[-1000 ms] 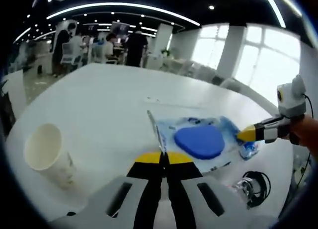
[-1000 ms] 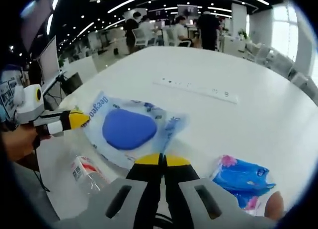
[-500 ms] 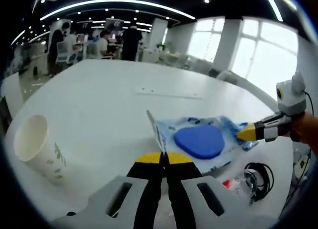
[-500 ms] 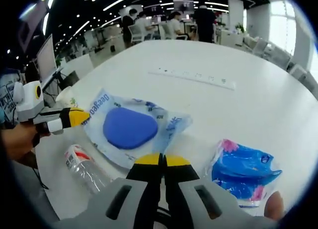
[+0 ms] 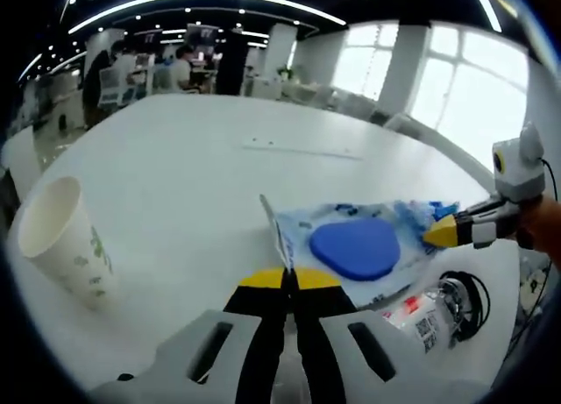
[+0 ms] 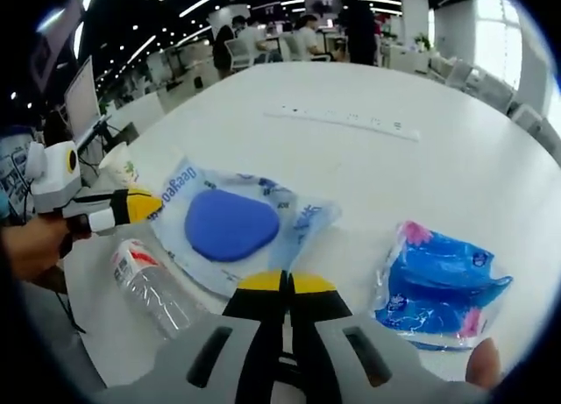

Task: Arrange the tabletop items into an orderly group along one side of the table until the central work area is clear of visible clutter.

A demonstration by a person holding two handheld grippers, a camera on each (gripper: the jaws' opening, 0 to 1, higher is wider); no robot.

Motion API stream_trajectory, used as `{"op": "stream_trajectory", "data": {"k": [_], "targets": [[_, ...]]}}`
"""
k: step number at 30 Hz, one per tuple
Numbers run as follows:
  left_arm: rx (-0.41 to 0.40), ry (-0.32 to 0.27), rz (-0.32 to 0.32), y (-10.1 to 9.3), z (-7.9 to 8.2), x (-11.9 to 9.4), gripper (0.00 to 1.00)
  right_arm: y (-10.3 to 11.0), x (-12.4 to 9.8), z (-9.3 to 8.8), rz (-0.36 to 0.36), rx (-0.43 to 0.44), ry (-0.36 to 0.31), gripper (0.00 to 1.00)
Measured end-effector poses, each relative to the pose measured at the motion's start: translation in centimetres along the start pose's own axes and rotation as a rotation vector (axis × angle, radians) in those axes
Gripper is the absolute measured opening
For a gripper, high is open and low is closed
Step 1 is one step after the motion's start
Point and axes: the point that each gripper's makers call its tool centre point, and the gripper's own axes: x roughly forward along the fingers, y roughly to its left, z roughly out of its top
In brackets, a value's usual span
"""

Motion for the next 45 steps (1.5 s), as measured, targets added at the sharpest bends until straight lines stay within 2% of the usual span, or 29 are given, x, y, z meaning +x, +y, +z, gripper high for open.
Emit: {"op": "stream_trajectory", "data": {"k": [9, 21, 45], "targets": [[-0.001, 0.028, 0.002, 0.0, -0.4, 0.2, 0.00, -0.1, 0.0, -0.5, -0.004, 0.017, 0.021, 0.02], [-0.007, 0.033, -0.002, 0.1, -0.4, 0.3, 0.00, -0.4, 0.1, -0.7, -0.012, 0.025, 0.025, 0.02], [-0.002, 0.033, -0.032, -1.5, 0.0, 0.8, 0.00, -1.6, -0.3, -1.0, -0.036, 0.018, 0.033, 0.02]]}}
